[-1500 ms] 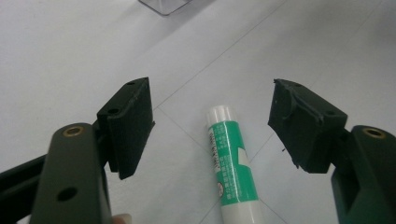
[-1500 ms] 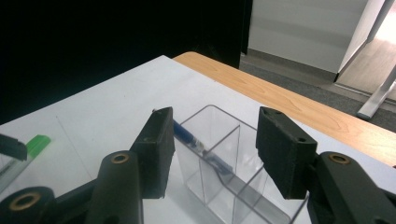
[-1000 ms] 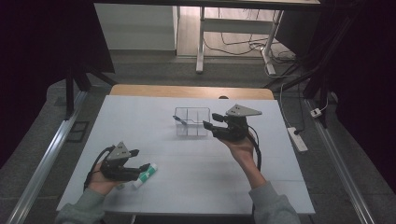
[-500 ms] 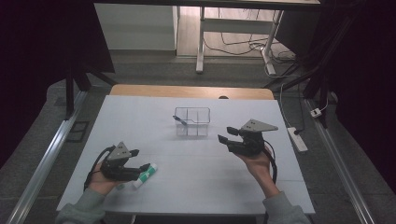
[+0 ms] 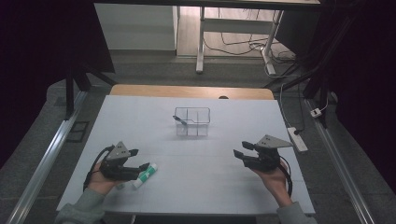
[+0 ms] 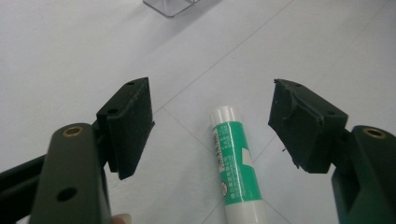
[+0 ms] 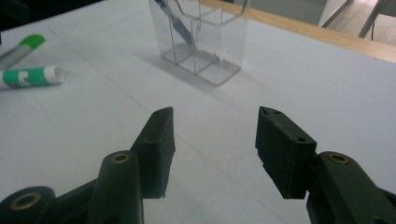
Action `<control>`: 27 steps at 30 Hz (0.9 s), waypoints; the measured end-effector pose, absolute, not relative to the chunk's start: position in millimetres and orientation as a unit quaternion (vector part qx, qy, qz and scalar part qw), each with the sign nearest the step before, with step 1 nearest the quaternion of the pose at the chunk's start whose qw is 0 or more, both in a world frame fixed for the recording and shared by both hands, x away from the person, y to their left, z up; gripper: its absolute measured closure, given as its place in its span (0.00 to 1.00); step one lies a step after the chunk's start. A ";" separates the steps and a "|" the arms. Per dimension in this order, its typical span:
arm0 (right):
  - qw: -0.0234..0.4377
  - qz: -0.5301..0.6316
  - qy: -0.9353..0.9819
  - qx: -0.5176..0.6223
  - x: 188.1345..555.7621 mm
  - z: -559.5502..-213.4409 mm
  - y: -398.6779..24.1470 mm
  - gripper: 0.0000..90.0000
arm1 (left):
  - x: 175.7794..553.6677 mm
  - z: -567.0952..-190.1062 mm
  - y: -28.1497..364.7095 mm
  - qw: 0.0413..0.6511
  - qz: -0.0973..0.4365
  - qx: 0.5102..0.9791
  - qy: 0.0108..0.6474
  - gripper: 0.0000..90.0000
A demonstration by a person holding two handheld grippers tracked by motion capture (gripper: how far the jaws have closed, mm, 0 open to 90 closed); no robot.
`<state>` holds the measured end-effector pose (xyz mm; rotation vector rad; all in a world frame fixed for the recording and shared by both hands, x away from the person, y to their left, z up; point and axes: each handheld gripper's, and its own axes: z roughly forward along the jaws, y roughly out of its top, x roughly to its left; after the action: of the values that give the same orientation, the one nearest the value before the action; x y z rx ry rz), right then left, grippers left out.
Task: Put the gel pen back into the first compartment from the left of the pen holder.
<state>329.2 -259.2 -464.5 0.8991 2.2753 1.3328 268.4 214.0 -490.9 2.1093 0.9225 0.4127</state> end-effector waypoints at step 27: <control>0.175 0.438 0.816 0.335 315.9 -487.4 -289.9 0.51 | 270.4 -470.6 242.6 0.403 0.169 0.811 0.388 0.33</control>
<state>315.9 -289.9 -487.4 0.9482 2.3114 1.2405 270.4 242.6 -470.6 2.0485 0.9812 0.4271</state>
